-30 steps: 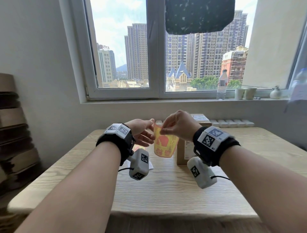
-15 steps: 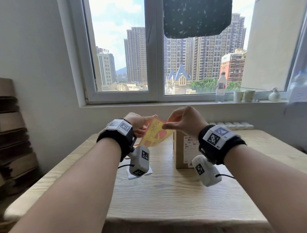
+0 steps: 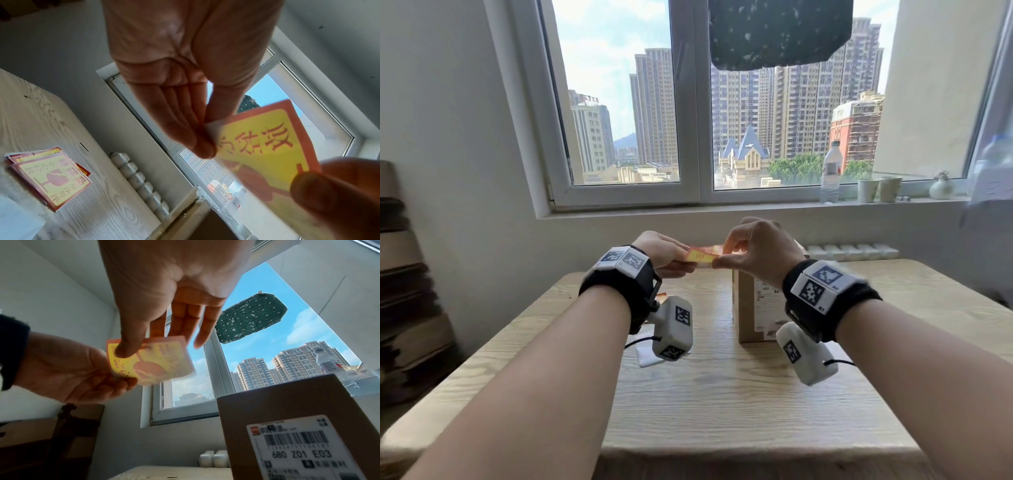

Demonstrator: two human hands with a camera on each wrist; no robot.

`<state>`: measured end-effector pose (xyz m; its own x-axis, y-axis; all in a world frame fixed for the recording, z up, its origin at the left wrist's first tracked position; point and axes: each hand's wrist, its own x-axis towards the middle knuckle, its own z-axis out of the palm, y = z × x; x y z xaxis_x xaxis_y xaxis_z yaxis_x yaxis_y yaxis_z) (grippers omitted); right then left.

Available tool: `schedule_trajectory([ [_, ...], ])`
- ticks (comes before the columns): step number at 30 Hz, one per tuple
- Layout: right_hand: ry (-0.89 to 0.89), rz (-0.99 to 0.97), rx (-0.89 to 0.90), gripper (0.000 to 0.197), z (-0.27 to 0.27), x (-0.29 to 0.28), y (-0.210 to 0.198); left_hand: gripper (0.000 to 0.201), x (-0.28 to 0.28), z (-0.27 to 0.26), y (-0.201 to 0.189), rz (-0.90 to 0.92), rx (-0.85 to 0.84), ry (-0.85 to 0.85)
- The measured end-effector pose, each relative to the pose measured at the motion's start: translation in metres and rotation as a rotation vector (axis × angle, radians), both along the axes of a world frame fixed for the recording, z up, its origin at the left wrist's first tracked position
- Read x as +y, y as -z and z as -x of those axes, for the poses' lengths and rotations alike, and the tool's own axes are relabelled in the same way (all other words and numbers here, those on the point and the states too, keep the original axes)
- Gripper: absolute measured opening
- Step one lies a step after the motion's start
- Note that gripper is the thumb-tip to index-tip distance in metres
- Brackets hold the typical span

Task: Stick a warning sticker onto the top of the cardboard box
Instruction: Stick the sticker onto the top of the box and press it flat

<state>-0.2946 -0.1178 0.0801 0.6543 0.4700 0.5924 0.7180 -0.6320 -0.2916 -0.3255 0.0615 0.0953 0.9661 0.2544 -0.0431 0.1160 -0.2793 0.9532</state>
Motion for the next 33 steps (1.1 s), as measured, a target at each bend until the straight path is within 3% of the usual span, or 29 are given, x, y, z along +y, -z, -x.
schedule_trajectory([
  [4, -0.019, 0.014, 0.078, 0.047, -0.008, -0.007, 0.008, 0.021, -0.006, -0.012, -0.005, -0.042, -0.139, -0.078],
  [8, 0.056, -0.199, 0.190, 0.047, -0.025, -0.025, 0.003, 0.024, -0.013, -0.028, -0.006, 0.063, -0.256, -0.063],
  [12, 0.061, -0.396, 0.350, 0.006, -0.045, -0.048, -0.003, 0.021, -0.025, -0.047, -0.006, 0.105, -0.255, 0.014],
  [17, 0.073, -0.593, 0.479, 0.020, -0.070, -0.068, -0.005, 0.027, -0.051, -0.071, -0.007, 0.135, -0.247, 0.097],
  [28, 0.078, -0.782, 0.585, 0.018, -0.113, -0.073, -0.002, 0.039, -0.080, -0.111, -0.005, 0.175, -0.144, 0.113],
  [33, 0.016, -0.908, 0.571, 0.016, -0.120, -0.067, -0.003, 0.046, -0.079, -0.124, -0.004, 0.235, -0.242, 0.066],
])
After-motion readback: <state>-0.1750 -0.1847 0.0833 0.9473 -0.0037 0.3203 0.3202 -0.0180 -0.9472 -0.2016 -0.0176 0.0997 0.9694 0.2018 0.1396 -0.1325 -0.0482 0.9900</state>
